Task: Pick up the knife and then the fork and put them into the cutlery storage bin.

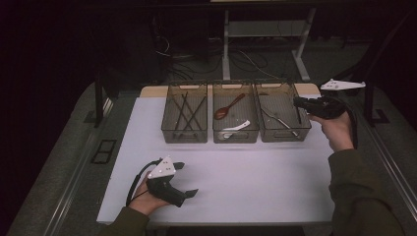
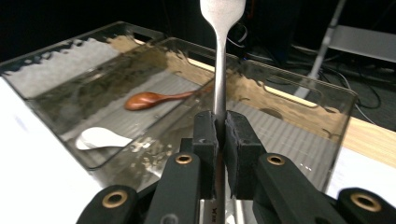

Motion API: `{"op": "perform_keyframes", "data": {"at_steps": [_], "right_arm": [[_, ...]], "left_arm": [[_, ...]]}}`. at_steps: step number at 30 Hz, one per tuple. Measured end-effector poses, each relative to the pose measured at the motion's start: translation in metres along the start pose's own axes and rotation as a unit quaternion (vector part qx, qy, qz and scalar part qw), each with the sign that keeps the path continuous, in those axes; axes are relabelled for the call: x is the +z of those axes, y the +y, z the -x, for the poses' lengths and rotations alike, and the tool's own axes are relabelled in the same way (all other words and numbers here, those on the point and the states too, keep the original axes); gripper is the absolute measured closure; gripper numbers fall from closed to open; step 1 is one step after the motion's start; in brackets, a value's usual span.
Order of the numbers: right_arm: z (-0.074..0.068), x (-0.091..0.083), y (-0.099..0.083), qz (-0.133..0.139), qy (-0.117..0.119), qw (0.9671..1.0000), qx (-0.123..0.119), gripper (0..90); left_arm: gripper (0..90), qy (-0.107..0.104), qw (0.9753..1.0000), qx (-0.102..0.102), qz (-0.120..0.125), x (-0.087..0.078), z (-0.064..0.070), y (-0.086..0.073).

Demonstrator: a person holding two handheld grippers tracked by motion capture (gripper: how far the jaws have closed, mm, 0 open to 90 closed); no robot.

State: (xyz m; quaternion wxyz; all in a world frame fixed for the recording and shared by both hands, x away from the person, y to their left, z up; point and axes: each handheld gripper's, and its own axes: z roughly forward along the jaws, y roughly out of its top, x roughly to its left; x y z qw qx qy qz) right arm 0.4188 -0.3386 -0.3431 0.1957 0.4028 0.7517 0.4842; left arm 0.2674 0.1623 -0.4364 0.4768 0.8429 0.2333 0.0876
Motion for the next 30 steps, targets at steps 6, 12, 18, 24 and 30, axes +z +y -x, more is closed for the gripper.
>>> {"op": "perform_keyframes", "data": {"at_steps": [6, 12, 18, 24, 30], "right_arm": [[0.01, 0.011, -0.002, -0.023, -0.021, 0.9995, 0.005, 82.7], [0.018, 0.024, -0.008, -0.057, -0.034, 0.9977, 0.011, 82.7], [0.022, 0.034, -0.015, -0.09, -0.046, 0.9948, 0.013, 82.7], [0.021, 0.044, -0.021, -0.133, -0.048, 0.99, 0.007, 82.7], [0.02, 0.051, -0.022, -0.167, -0.047, 0.9848, -0.001, 82.6]], "left_arm": [[0.0, 0.0, 1.0, 0.001, 0.0, 0.0, 0.0, 0.0], [0.0, -0.001, 1.0, 0.003, -0.003, 0.0, 0.0, 0.0], [0.0, -0.002, 1.0, 0.003, -0.003, 0.0, 0.0, 0.0], [0.0, -0.002, 1.0, 0.004, -0.004, 0.0, 0.0, 0.0], [0.0, -0.003, 1.0, 0.004, -0.005, 0.001, 0.0, 0.0]]}}
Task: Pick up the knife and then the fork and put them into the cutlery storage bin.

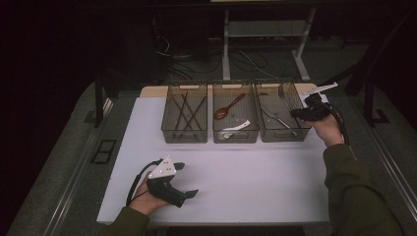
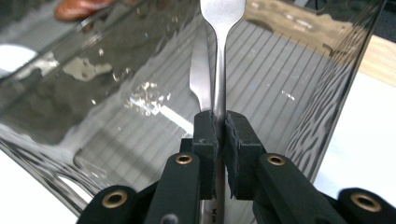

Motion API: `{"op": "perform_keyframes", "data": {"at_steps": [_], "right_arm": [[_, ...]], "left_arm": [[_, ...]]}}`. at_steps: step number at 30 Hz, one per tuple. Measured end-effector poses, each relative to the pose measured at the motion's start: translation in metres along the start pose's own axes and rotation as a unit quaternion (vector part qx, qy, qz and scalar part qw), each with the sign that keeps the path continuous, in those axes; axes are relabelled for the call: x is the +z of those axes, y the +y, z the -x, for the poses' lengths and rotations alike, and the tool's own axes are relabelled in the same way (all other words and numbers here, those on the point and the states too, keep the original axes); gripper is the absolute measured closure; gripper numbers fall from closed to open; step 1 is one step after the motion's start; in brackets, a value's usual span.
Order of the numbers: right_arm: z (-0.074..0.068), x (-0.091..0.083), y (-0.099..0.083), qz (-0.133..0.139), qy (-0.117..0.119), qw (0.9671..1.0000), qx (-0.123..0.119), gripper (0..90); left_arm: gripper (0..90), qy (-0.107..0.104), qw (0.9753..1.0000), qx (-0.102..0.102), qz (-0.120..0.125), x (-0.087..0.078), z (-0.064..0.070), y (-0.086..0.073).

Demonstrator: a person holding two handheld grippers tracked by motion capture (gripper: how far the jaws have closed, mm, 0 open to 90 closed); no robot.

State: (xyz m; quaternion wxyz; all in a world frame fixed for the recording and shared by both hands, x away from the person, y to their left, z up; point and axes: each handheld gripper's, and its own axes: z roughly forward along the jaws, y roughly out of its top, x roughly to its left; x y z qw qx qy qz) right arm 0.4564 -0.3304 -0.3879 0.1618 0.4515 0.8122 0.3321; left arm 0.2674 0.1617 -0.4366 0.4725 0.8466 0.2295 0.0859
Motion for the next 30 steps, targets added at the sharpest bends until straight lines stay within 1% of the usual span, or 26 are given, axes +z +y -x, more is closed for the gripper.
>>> {"op": "perform_keyframes", "data": {"at_steps": [2, 4, 8, 14, 19, 21, 22, 25, 30], "right_arm": [[-0.001, 0.002, 0.0, -0.01, -0.003, 0.9999, -0.007, 82.6], [-0.003, 0.004, 0.0, -0.019, -0.002, 0.9998, -0.008, 82.6], [-0.005, 0.009, 0.001, -0.041, -0.007, 0.999, -0.017, 82.6], [-0.009, 0.014, 0.005, -0.072, -0.011, 0.997, -0.027, 82.4], [-0.01, 0.017, 0.008, -0.091, -0.015, 0.9952, -0.035, 81.3], [-0.011, 0.017, 0.008, -0.087, -0.012, 0.9957, -0.029, 79.3], [-0.01, 0.017, 0.008, -0.086, -0.012, 0.9958, -0.03, 78.5], [-0.01, 0.015, 0.008, -0.082, -0.014, 0.9963, -0.024, 74.7], [-0.007, 0.01, 0.008, -0.064, -0.011, 0.9978, -0.012, 66.8]], "left_arm": [[0.0, -0.001, 1.0, -0.001, 0.001, 0.001, 0.0, 0.0], [0.0, -0.002, 1.0, -0.001, -0.001, 0.001, 0.001, 0.0], [0.0, -0.003, 1.0, 0.0, -0.001, 0.001, 0.001, 0.0], [0.0, -0.004, 1.0, 0.0, -0.002, 0.001, 0.001, 0.0], [0.0, -0.004, 1.0, 0.0, -0.002, 0.001, 0.001, 0.0], [0.0, -0.004, 1.0, 0.001, -0.003, 0.001, 0.001, 0.0], [0.0, -0.004, 1.0, 0.001, -0.003, 0.001, 0.001, 0.0], [0.0, -0.004, 1.0, 0.0, -0.002, 0.001, 0.001, 0.0], [0.0, -0.003, 1.0, 0.001, -0.002, 0.001, 0.001, 0.0]]}}
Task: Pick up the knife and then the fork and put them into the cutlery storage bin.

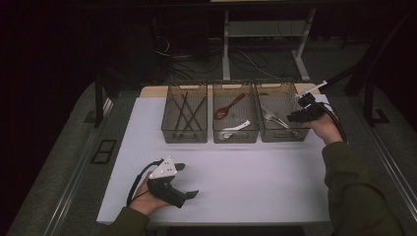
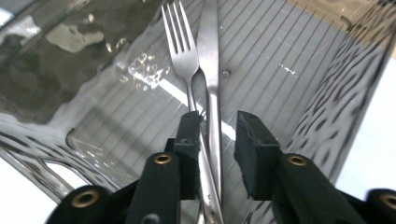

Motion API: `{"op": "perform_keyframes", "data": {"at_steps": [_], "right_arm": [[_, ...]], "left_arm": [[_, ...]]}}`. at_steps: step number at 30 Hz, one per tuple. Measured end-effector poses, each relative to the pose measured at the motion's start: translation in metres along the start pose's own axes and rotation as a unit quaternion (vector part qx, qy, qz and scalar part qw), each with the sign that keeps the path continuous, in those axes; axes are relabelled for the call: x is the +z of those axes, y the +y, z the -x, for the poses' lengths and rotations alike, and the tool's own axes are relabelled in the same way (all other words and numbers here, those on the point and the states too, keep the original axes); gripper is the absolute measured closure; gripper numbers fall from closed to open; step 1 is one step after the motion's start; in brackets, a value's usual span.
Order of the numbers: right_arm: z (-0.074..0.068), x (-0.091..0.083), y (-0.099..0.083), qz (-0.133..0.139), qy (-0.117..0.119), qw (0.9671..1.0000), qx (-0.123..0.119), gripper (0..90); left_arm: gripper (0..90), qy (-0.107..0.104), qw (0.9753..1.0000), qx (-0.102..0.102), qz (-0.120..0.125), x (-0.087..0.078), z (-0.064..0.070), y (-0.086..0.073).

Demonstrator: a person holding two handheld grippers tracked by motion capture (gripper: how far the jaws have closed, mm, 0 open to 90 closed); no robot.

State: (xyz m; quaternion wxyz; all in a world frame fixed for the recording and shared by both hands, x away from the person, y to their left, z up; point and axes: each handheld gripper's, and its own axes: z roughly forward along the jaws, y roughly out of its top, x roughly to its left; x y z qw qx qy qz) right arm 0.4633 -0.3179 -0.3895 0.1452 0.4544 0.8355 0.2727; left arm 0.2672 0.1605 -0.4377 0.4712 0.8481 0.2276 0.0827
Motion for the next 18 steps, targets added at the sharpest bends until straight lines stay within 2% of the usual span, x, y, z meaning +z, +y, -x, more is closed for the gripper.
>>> {"op": "perform_keyframes", "data": {"at_steps": [10, 18], "right_arm": [[0.003, -0.014, -0.001, 0.047, 0.01, 0.9984, 0.031, 44.9], [-0.001, -0.028, -0.009, 0.084, 0.024, 0.9956, 0.034, 39.3]], "left_arm": [[0.0, 0.0, 1.0, -0.002, -0.001, 0.002, -0.002, 0.001], [0.0, 0.004, 1.0, -0.006, -0.002, 0.004, -0.008, 0.002]]}}
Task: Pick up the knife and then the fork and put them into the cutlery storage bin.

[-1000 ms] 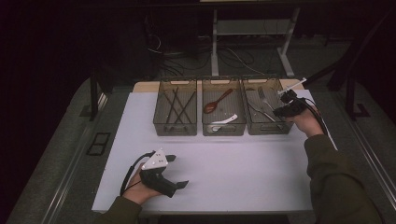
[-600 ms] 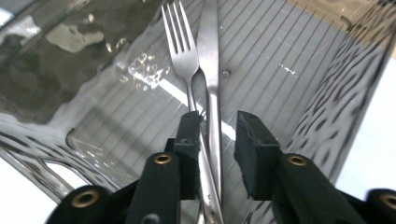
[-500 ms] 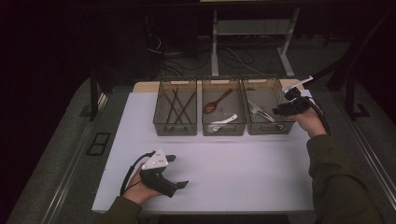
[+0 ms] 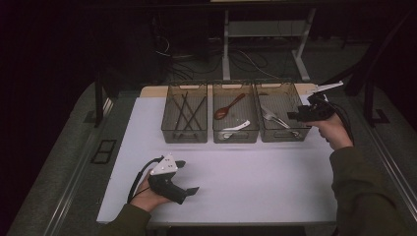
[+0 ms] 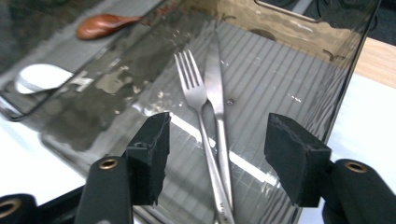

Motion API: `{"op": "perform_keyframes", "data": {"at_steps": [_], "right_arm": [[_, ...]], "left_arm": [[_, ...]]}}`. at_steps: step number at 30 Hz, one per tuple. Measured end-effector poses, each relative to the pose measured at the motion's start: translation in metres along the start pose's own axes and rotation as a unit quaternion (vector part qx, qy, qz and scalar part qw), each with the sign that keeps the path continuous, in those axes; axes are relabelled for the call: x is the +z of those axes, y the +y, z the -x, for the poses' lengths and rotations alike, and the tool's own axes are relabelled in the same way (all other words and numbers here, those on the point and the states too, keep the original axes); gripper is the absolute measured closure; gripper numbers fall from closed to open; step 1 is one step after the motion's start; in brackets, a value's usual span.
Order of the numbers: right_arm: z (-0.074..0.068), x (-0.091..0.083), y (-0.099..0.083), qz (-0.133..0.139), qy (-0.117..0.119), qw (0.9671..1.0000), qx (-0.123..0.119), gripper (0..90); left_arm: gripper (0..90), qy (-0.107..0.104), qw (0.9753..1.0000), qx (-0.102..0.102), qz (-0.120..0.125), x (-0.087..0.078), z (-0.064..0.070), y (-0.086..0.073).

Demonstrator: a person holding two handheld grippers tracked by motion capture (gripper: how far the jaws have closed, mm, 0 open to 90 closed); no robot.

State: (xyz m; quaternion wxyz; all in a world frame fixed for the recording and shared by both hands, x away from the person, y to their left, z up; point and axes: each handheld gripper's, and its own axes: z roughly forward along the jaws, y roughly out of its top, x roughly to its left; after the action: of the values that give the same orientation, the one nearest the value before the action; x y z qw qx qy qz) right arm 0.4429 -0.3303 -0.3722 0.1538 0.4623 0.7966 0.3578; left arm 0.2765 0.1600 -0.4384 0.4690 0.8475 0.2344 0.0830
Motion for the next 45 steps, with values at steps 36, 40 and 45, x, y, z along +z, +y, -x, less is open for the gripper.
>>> {"op": "perform_keyframes", "data": {"at_steps": [36, 40, 45], "right_arm": [[-0.076, -0.04, -0.061, 0.125, 0.058, 0.9901, -0.026, 18.3], [-0.084, -0.039, -0.068, 0.12, 0.07, 0.9898, -0.031, 13.9], [-0.094, -0.037, -0.078, 0.113, 0.069, 0.9904, -0.037, 14.0]], "left_arm": [[0.0, 0.005, 1.0, -0.002, -0.008, -0.004, 0.003, -0.004], [0.0, 0.005, 0.9999, 0.002, -0.01, -0.004, 0.004, -0.004], [0.0, 0.005, 0.9999, 0.004, -0.01, -0.005, 0.005, -0.004]]}}
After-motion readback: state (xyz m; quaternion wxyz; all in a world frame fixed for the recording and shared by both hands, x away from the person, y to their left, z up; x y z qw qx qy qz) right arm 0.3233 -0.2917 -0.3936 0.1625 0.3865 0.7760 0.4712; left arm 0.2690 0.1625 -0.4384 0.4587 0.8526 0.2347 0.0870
